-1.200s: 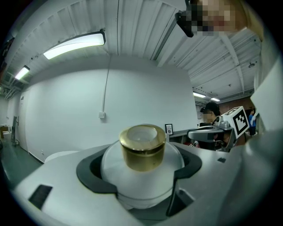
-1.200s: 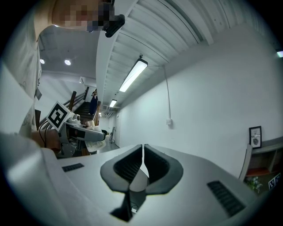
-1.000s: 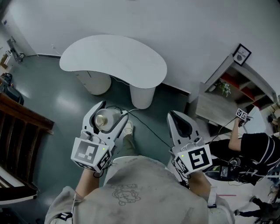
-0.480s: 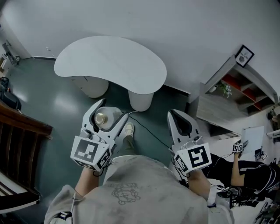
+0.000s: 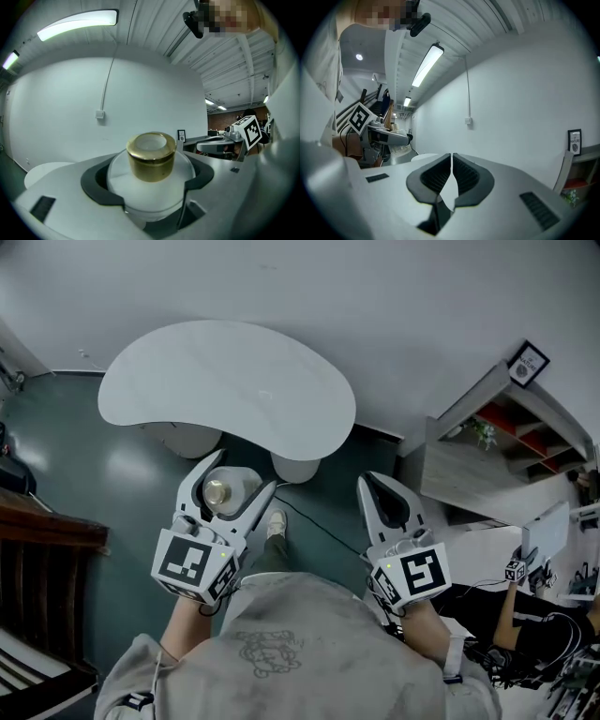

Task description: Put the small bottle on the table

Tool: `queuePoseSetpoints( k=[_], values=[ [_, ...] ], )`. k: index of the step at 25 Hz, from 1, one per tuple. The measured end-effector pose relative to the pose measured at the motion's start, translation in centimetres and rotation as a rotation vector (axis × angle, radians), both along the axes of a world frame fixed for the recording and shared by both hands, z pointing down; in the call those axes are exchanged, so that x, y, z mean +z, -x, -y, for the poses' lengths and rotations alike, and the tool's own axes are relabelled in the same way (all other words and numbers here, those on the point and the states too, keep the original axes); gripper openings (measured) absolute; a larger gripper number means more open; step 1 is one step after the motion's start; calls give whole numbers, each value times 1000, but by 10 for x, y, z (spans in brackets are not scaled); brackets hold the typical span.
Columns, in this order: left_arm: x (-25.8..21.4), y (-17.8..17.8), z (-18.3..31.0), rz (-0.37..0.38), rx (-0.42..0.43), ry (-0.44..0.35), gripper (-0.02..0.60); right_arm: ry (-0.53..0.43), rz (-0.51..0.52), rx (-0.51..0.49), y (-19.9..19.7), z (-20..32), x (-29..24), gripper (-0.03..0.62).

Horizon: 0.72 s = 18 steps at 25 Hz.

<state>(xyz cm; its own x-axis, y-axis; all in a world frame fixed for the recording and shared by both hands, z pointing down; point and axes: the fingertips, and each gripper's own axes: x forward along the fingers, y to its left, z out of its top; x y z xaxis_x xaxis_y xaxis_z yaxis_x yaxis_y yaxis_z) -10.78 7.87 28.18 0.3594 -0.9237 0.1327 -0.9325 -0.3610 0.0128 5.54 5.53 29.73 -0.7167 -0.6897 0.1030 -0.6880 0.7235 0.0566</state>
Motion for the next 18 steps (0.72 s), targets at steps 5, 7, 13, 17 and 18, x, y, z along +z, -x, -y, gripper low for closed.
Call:
queuePoseSetpoints(
  k=[5,7,13,17,18],
  values=[
    [-5,21,49,0,51,22,341,4,-5,42,24,44,-11,35],
    [-6,30,70,5,73,27,341,2,-5,58,35,65,-15,35],
    [-12,51,135,23,151,32,341,-1,2,121,59,118,-26,35],
    [-11,55,167,25,217,43,341,5,4,179,65,140,-26,35],
    [-11,55,174,26,231,43,341,6,3,188,67,144,-26,35]
  ],
)
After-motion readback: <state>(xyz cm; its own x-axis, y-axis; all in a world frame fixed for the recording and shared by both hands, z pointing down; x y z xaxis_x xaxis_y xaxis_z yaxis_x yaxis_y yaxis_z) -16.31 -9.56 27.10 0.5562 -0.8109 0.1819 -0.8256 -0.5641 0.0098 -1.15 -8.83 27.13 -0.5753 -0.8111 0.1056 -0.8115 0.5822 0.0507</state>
